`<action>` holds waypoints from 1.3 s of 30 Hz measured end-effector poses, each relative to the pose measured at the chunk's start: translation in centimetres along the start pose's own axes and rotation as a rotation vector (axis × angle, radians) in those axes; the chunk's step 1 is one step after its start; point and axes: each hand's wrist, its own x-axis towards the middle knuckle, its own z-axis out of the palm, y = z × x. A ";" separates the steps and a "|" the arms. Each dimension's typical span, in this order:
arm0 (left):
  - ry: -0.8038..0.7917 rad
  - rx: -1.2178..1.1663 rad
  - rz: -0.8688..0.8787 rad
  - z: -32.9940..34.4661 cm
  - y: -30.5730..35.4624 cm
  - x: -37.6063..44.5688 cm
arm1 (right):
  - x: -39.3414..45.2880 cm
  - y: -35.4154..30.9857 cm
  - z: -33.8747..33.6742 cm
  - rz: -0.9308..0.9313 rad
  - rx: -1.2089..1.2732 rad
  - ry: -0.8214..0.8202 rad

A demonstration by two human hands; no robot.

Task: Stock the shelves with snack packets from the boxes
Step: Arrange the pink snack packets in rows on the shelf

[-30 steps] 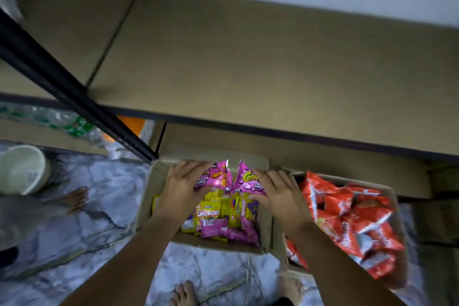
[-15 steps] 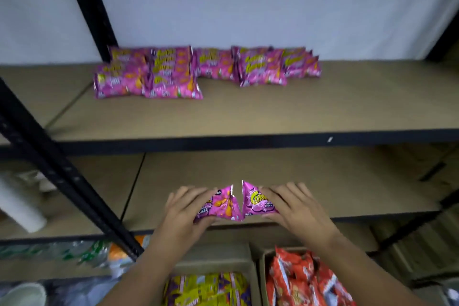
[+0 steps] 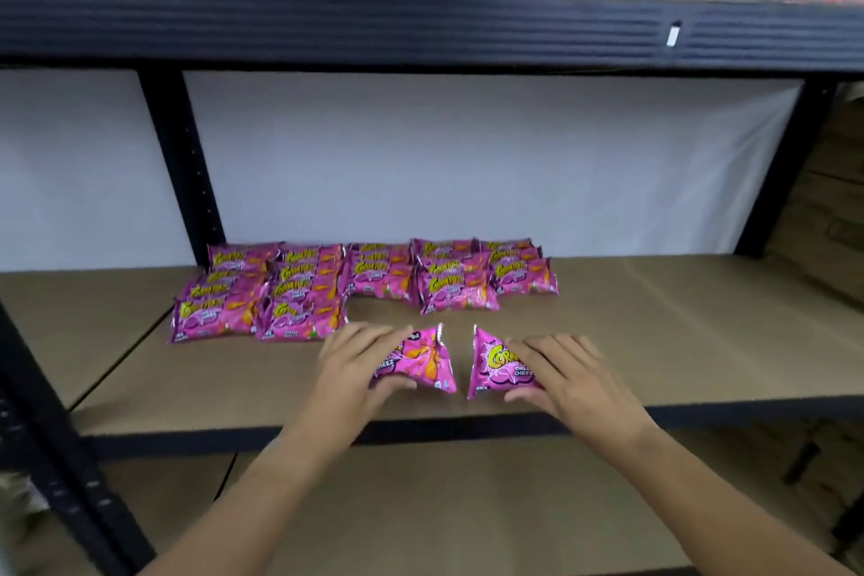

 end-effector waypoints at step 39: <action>-0.336 0.415 -0.410 12.0 -10.3 9.1 | 4.9 10.1 16.8 0.441 0.261 -0.204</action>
